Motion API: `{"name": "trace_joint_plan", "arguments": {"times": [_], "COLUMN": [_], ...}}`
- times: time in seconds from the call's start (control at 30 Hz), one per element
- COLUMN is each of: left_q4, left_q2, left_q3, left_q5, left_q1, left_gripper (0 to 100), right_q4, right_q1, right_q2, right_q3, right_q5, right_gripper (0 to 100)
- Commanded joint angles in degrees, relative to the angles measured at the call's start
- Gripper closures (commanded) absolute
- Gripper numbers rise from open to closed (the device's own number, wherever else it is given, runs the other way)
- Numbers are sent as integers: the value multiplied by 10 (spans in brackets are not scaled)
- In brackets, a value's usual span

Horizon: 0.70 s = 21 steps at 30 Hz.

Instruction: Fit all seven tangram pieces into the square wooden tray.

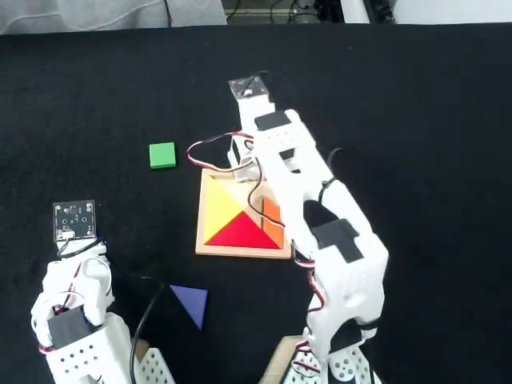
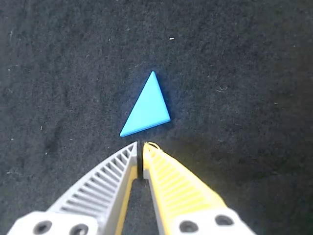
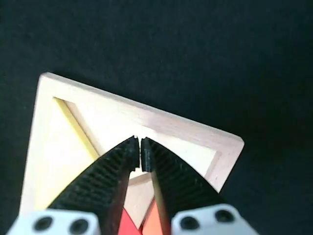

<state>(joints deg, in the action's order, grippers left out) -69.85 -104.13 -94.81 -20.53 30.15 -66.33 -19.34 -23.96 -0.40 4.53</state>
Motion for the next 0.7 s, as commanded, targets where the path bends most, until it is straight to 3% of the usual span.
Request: {"name": "trace_joint_plan", "arguments": {"times": [0.0, 0.67], "left_q4": [1, 1], "left_q2": [-4, -4], "left_q3": [4, 4], "left_q5": [-4, -4], "left_q1": [-8, -8], "left_gripper": [966, 966], "right_q4": [-24, -52], "right_q1": [-8, -28], "right_q2": [-9, 17], "right_q3": [-1, 18], "right_q5": [-7, -8], "right_gripper": [988, 988]}}
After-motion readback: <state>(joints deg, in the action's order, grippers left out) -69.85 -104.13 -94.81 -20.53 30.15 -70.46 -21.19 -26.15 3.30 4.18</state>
